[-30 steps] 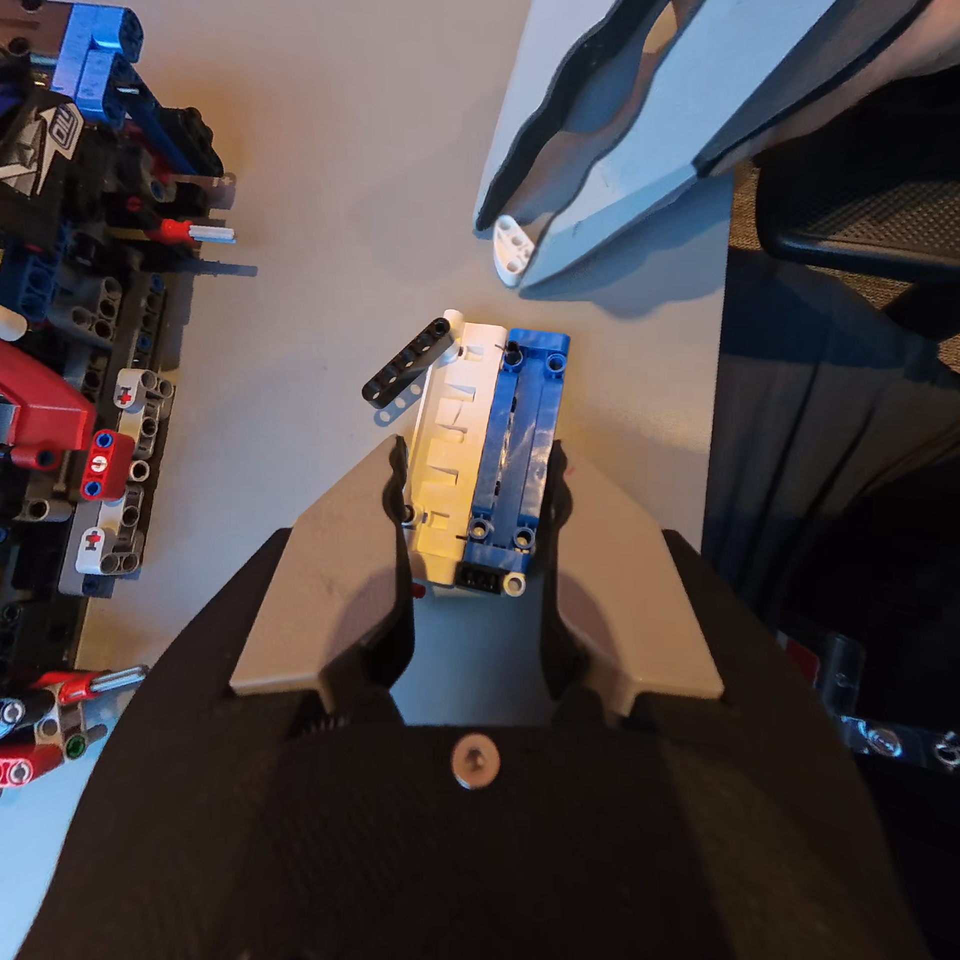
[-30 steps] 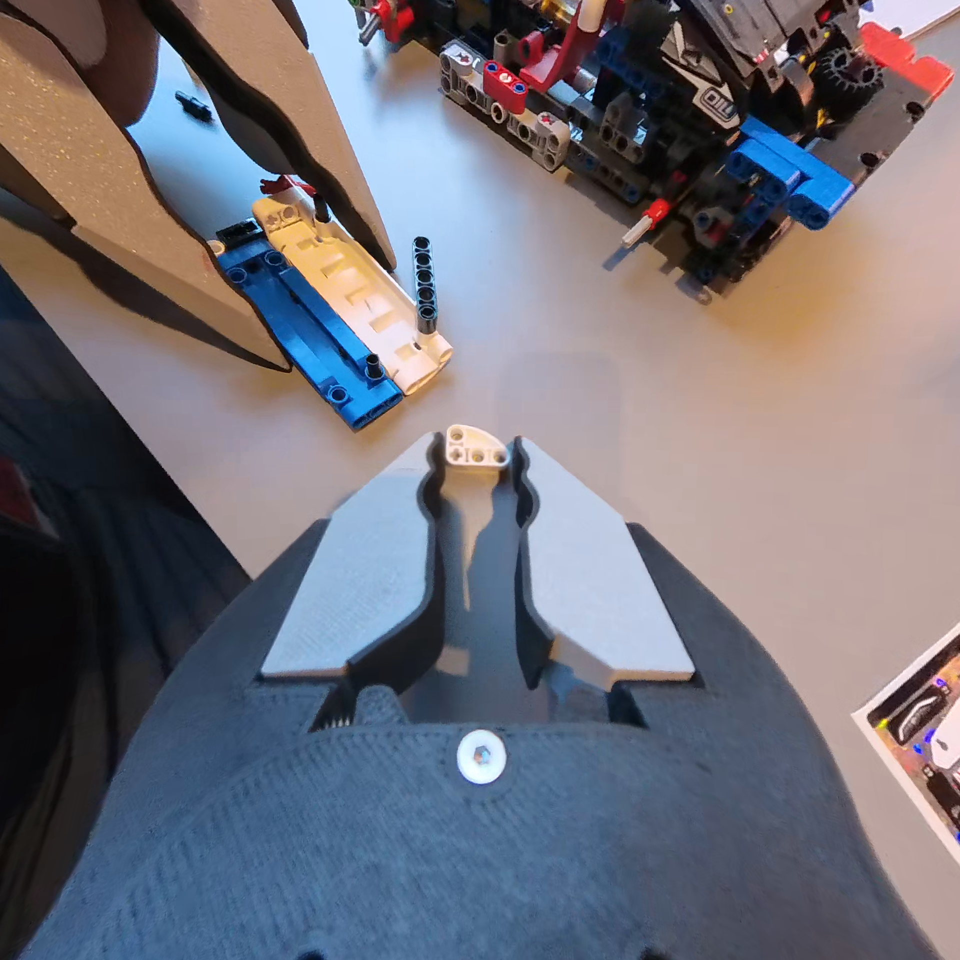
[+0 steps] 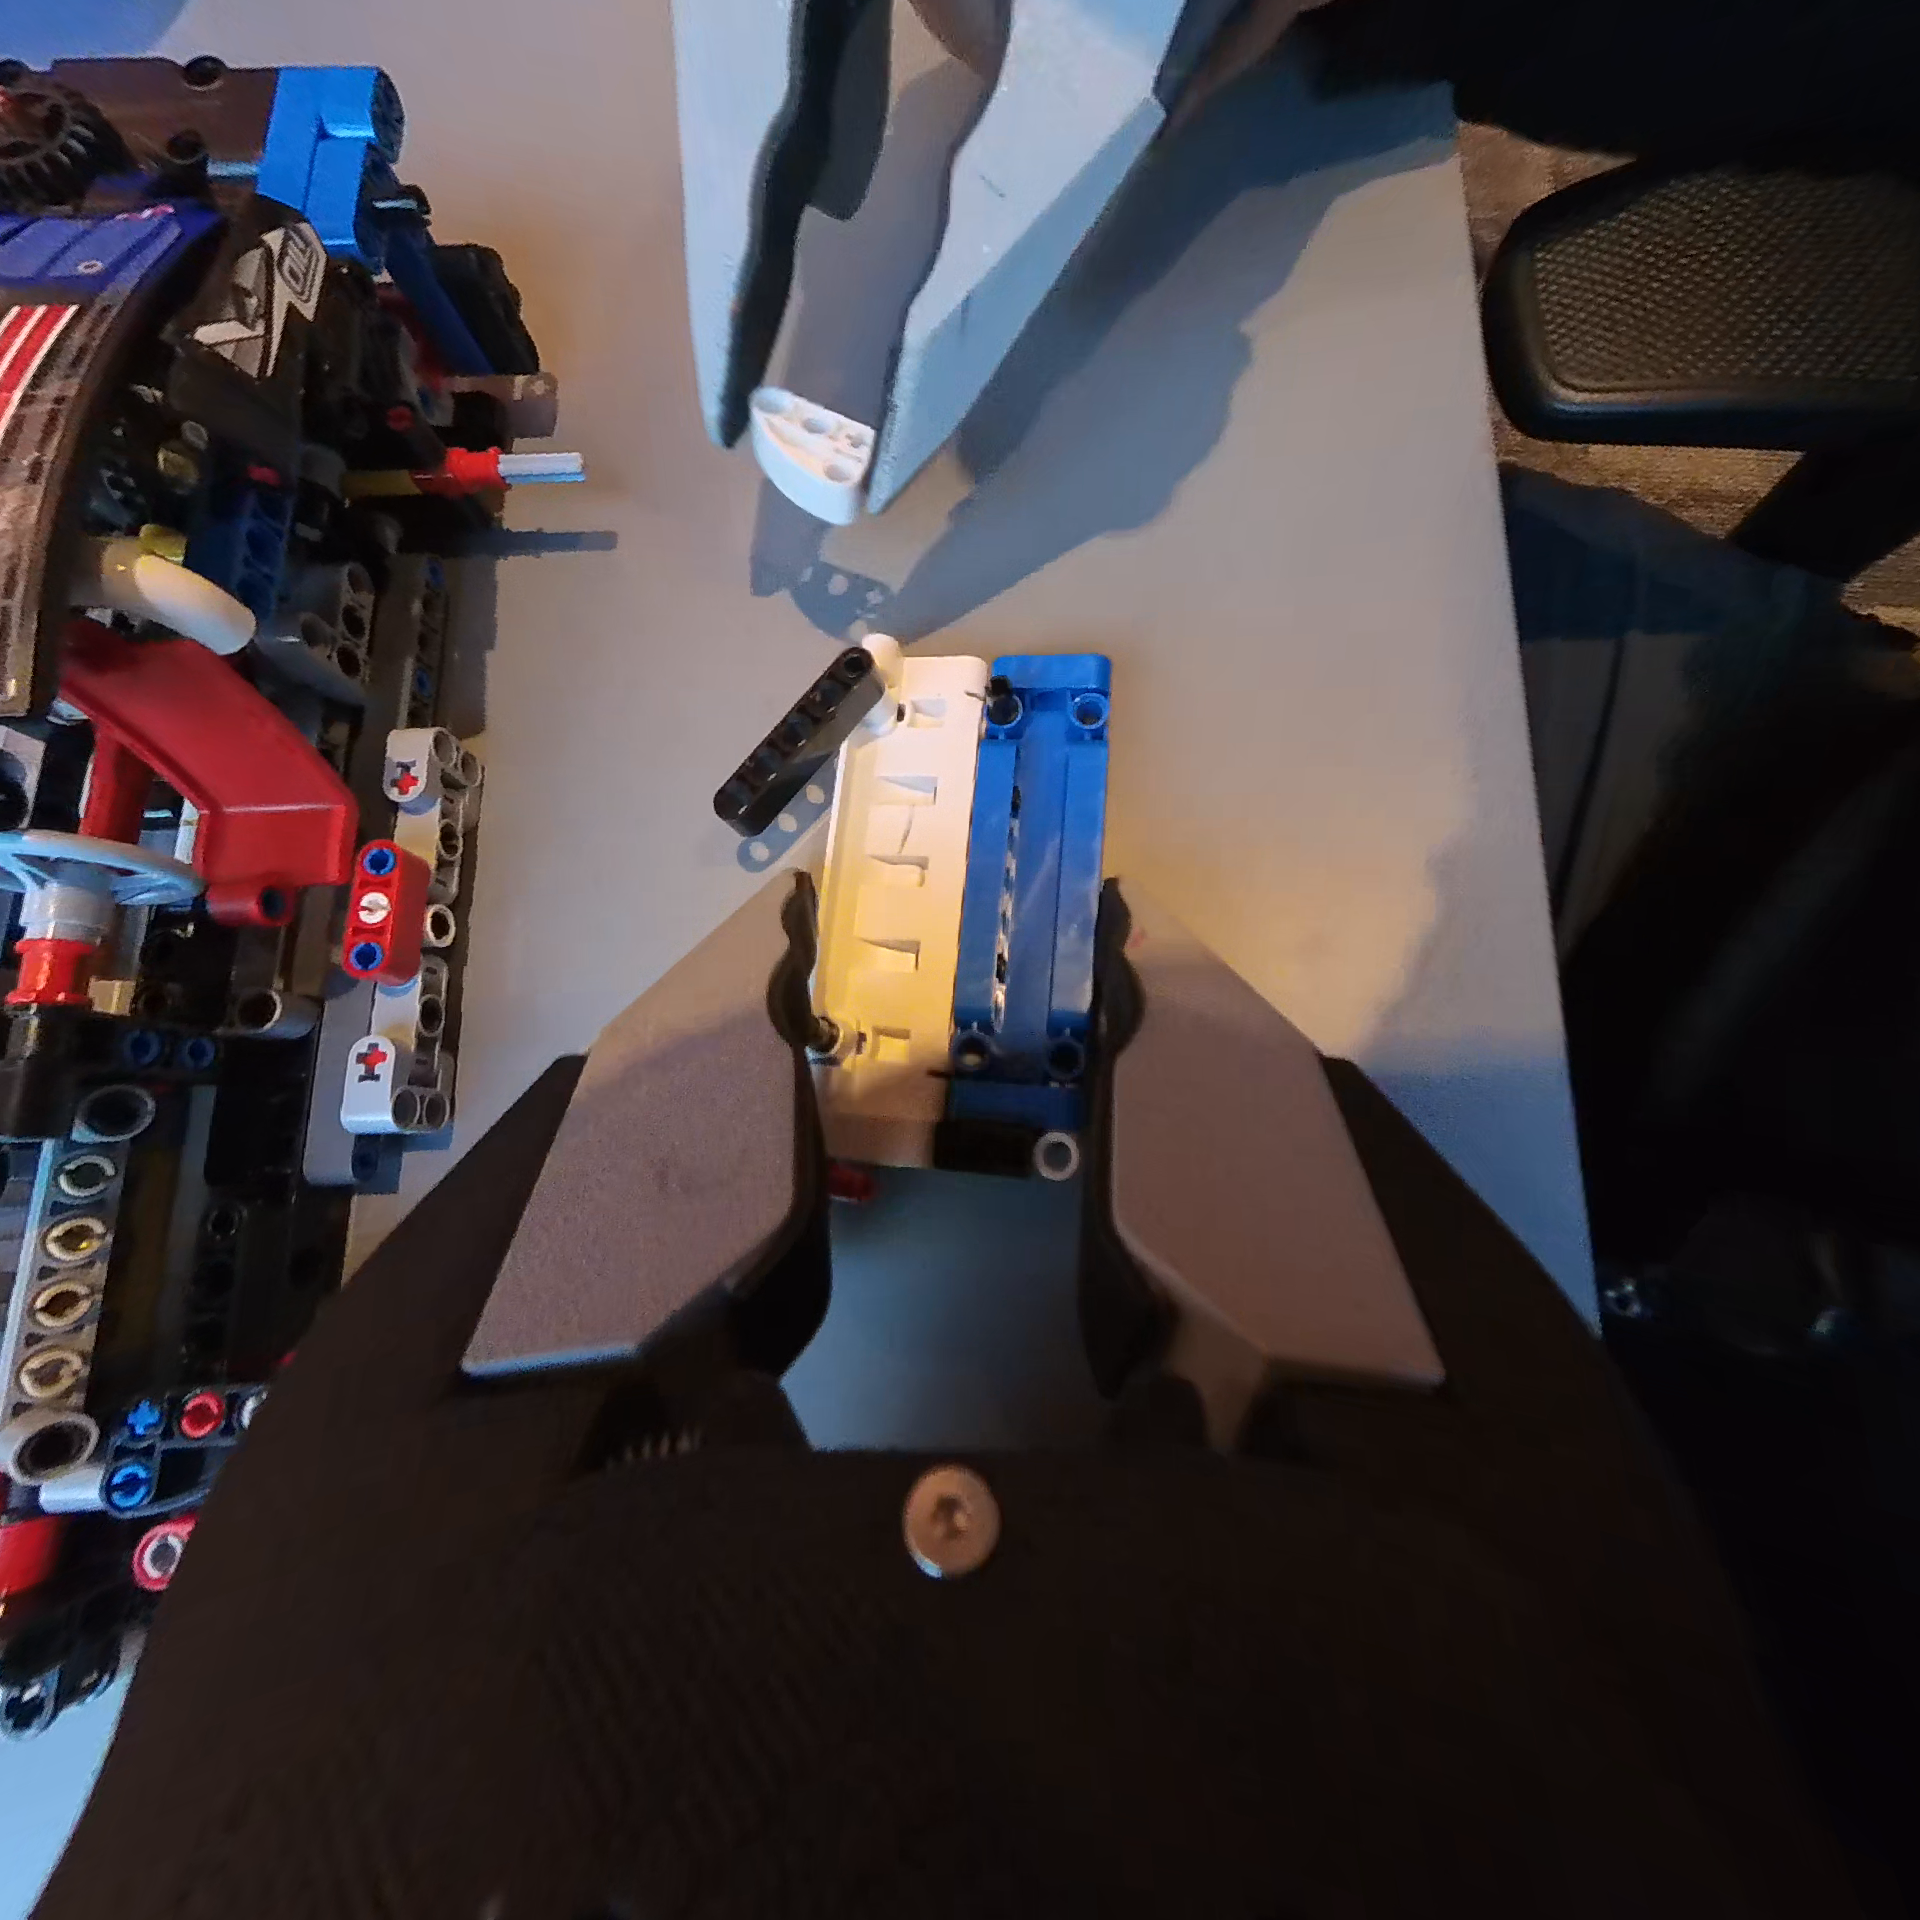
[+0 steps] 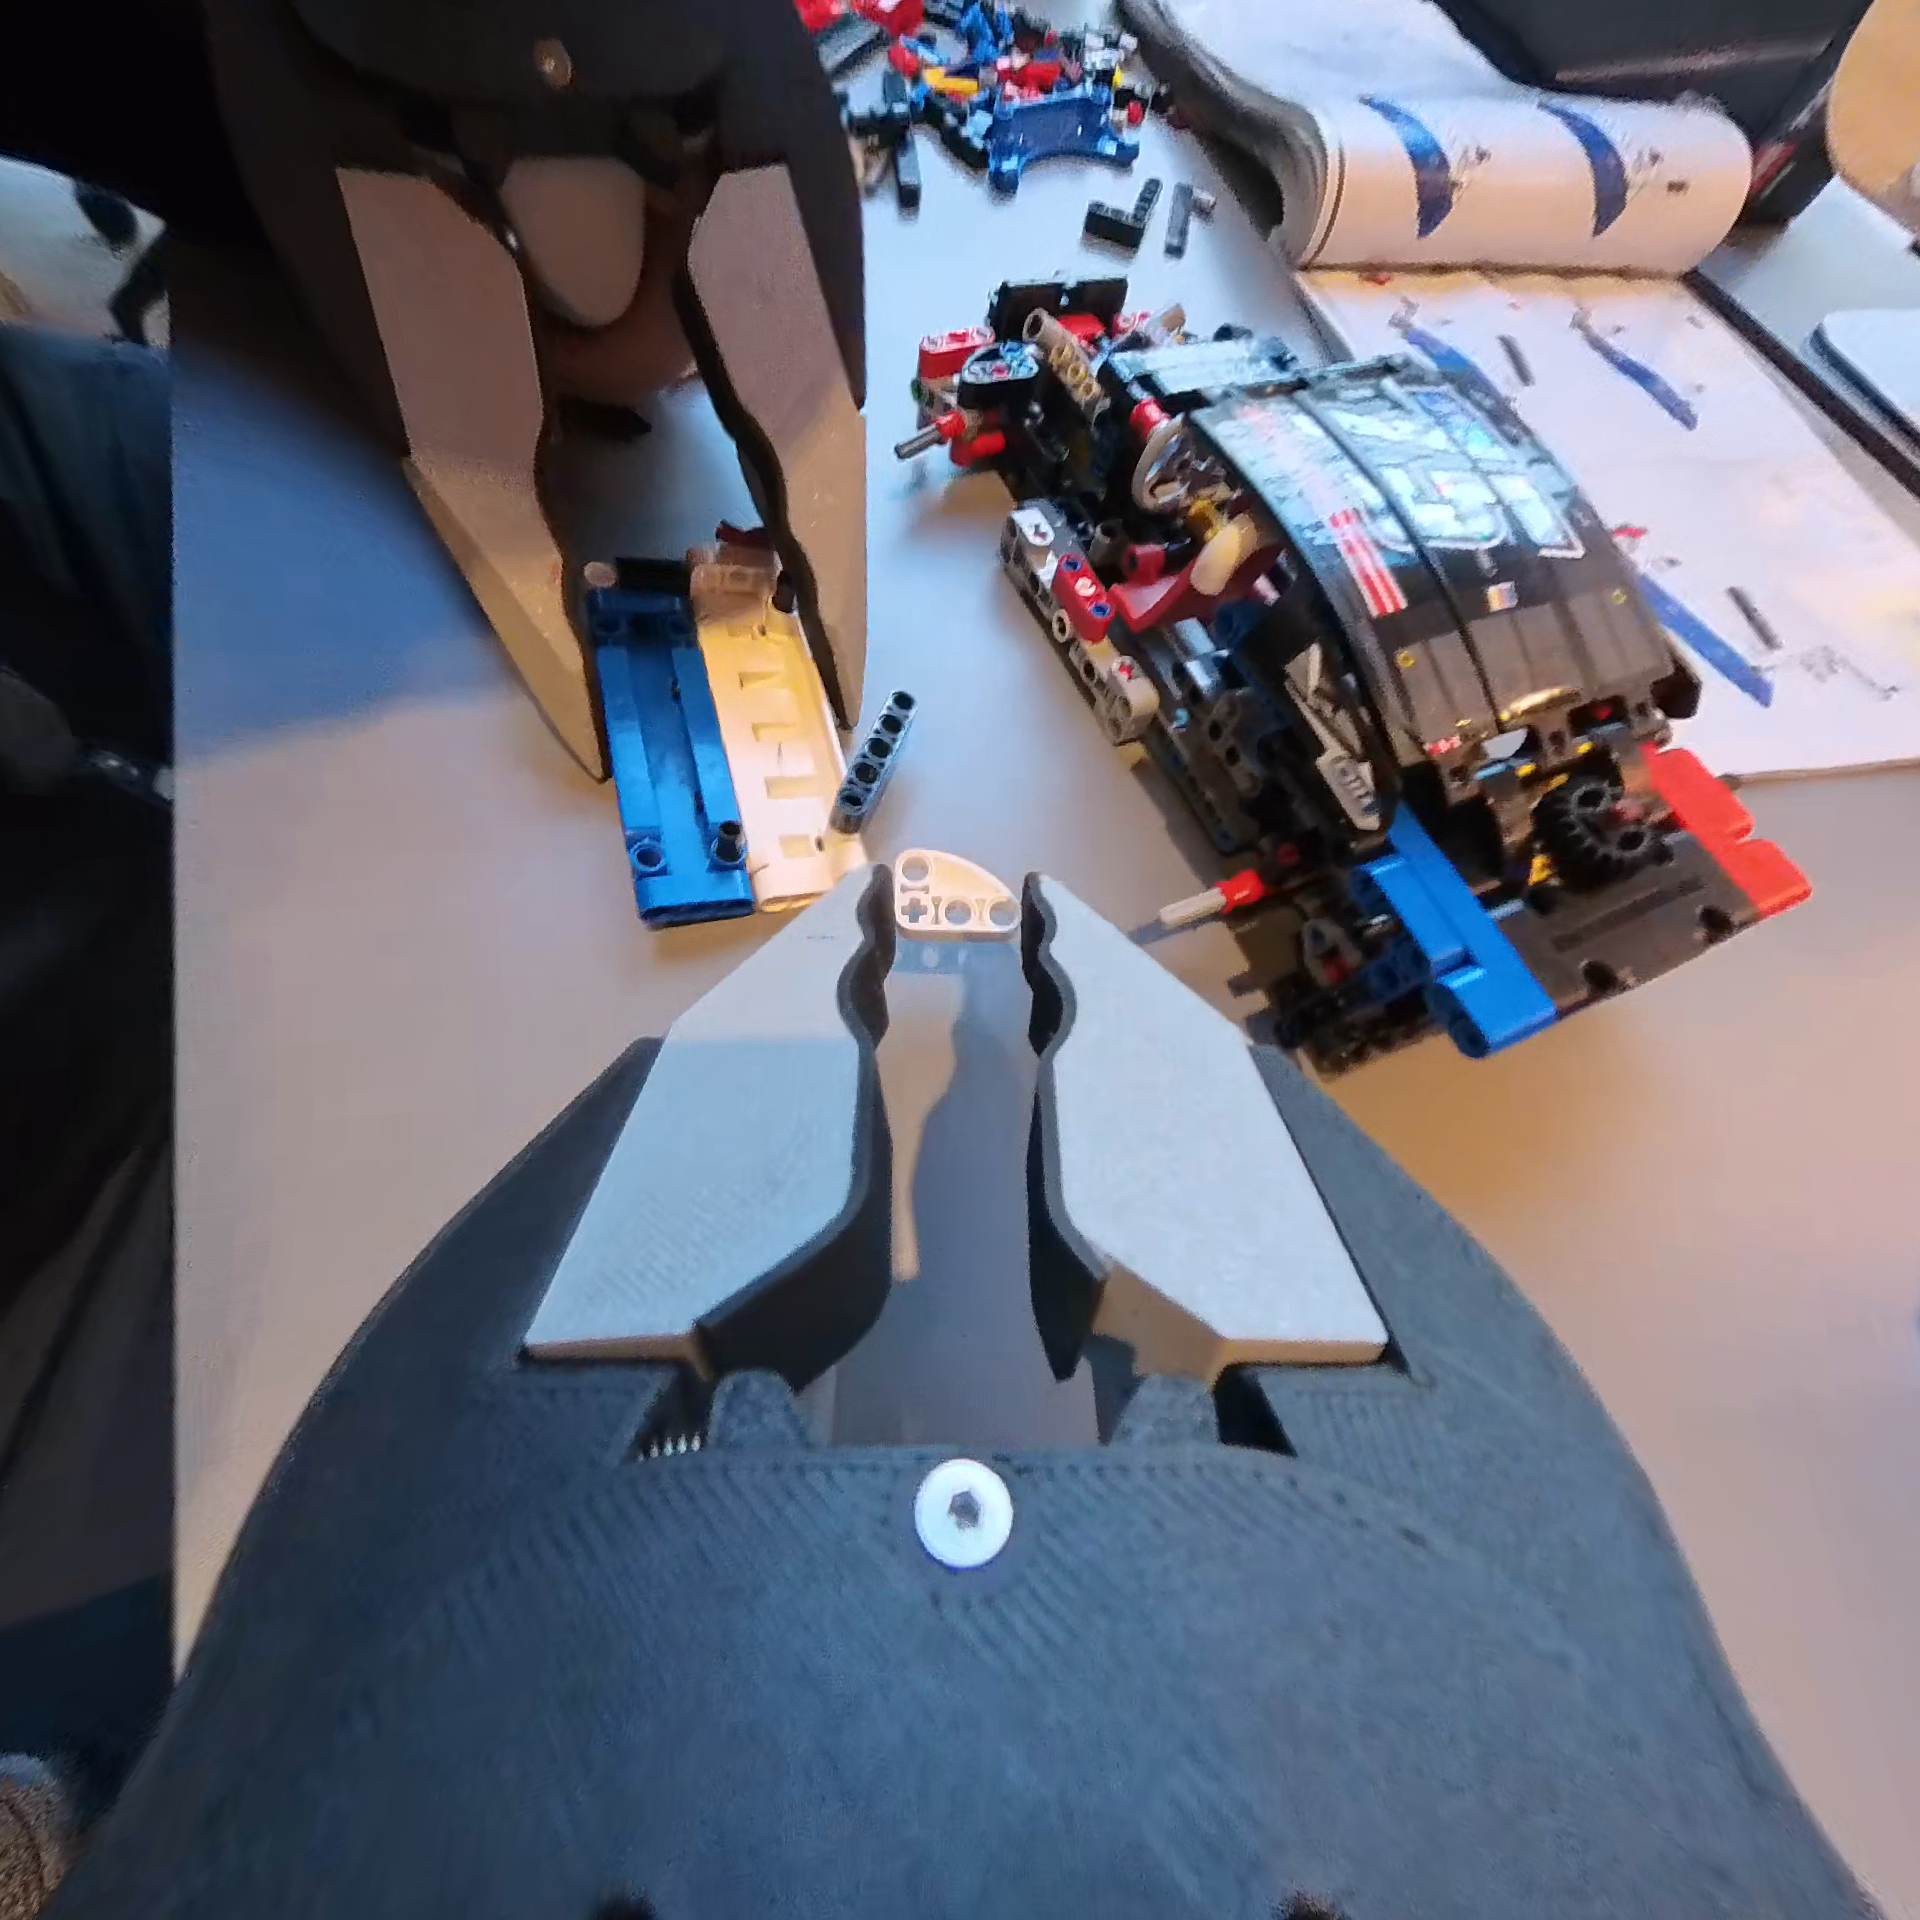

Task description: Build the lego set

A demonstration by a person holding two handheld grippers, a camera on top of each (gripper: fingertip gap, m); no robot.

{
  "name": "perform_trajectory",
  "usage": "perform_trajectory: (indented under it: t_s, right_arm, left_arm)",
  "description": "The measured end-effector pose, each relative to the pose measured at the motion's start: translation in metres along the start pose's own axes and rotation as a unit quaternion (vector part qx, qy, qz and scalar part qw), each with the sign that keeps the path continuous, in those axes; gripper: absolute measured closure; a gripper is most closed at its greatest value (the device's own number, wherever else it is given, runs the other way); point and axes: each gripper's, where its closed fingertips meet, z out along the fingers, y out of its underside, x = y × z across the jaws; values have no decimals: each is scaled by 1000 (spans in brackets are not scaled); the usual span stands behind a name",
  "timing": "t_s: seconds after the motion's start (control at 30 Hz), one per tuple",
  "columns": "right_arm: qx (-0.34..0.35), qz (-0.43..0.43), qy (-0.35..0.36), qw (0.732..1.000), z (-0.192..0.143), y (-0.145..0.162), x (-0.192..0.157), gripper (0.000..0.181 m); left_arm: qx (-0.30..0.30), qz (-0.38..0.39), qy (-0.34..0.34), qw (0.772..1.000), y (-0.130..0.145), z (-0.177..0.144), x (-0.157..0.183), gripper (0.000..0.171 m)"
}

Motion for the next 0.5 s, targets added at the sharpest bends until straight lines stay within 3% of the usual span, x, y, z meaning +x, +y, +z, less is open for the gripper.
perform_trajectory:
  t_s: [0.5]
  right_arm:
    - [19, -16, -40, 999, 5, -10, 2, 159]
  left_arm:
    - [-5, -8, -8, 1000, 4, -4, -2, 119]
